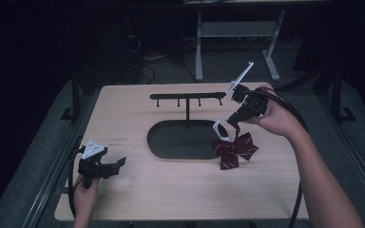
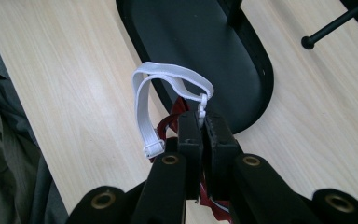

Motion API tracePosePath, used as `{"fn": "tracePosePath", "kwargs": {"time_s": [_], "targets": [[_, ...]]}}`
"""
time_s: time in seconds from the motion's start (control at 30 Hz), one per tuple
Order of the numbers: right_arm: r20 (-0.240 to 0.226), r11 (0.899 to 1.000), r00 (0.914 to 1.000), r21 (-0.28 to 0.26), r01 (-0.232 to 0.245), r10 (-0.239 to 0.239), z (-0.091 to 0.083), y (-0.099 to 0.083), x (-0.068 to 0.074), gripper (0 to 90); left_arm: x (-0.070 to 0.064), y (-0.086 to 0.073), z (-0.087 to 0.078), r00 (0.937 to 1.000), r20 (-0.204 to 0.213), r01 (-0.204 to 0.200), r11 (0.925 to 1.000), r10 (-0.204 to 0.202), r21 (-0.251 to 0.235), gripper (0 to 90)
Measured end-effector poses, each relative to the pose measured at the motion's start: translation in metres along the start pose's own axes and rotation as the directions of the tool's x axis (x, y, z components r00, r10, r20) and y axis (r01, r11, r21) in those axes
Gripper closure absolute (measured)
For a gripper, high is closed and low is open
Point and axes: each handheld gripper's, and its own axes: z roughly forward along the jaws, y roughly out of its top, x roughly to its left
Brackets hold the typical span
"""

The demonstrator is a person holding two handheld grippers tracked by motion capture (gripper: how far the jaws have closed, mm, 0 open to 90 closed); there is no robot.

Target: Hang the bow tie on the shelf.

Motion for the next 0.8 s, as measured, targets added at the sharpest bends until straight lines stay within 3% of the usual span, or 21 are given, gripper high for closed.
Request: {"fn": "tracePosePath", "kwargs": {"time_s": [0.8], "targets": [[0.013,1.000,0.9999,0.015,-0.005,0.004,-0.004,0.023,-0.013,86.1,0.001,0.000,-0.001,1.0000,0.003,0.004,1.0000,-0.004,-0.002,16.3]]}}
